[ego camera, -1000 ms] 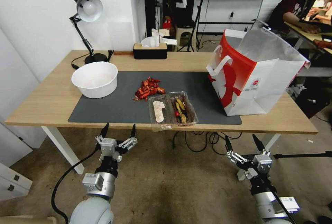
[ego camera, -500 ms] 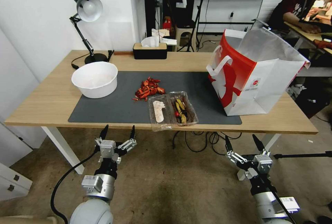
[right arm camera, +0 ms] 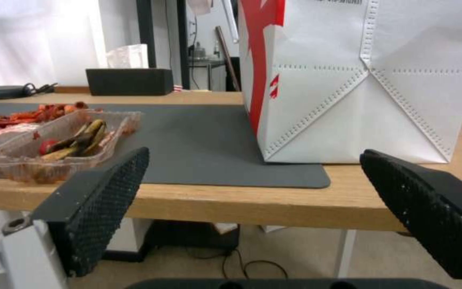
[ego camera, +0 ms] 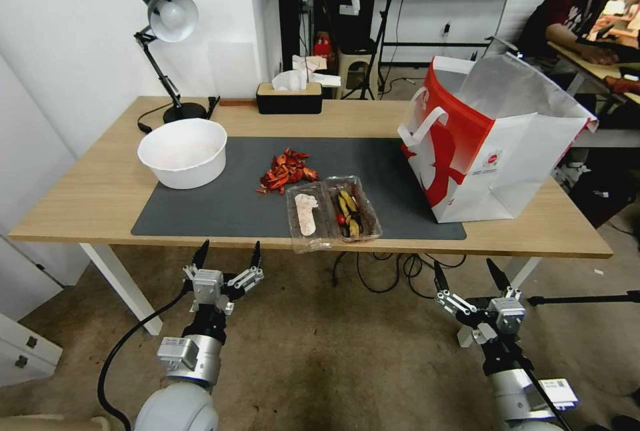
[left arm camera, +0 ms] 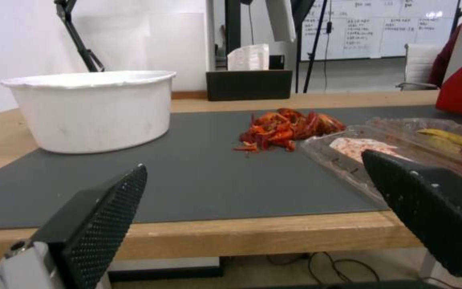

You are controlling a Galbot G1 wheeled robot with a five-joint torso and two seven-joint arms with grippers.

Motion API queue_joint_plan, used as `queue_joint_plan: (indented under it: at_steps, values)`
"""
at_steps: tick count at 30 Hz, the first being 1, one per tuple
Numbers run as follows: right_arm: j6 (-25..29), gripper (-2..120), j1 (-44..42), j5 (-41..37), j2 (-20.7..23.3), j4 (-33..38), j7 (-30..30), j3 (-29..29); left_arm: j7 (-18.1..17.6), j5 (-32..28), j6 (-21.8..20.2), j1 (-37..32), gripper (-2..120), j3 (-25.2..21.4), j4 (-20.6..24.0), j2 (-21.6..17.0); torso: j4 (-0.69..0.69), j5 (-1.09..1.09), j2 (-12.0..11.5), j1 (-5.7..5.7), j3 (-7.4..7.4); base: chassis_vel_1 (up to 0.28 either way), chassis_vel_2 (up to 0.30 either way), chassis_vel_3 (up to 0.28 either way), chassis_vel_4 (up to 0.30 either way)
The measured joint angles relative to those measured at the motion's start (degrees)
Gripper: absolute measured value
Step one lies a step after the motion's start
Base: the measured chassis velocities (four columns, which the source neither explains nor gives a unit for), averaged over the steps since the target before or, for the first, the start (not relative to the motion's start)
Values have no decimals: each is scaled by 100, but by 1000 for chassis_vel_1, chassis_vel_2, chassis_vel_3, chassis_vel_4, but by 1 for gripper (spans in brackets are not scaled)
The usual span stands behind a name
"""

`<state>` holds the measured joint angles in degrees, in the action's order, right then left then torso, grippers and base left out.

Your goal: Pick up the trash from the table and place it into the takeout bag.

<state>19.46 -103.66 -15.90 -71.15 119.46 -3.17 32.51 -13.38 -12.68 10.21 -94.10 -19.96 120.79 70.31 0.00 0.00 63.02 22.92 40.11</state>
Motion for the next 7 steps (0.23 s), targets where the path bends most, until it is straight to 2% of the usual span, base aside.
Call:
queue_joint_plan:
  at_steps: [7]
  values:
    - [0, 100, 0, 0, 0, 0, -2, 0, 0, 1, -2, 1, 100, 2, 1, 0, 0, 0, 0, 0, 0, 0, 0, 0, 0]
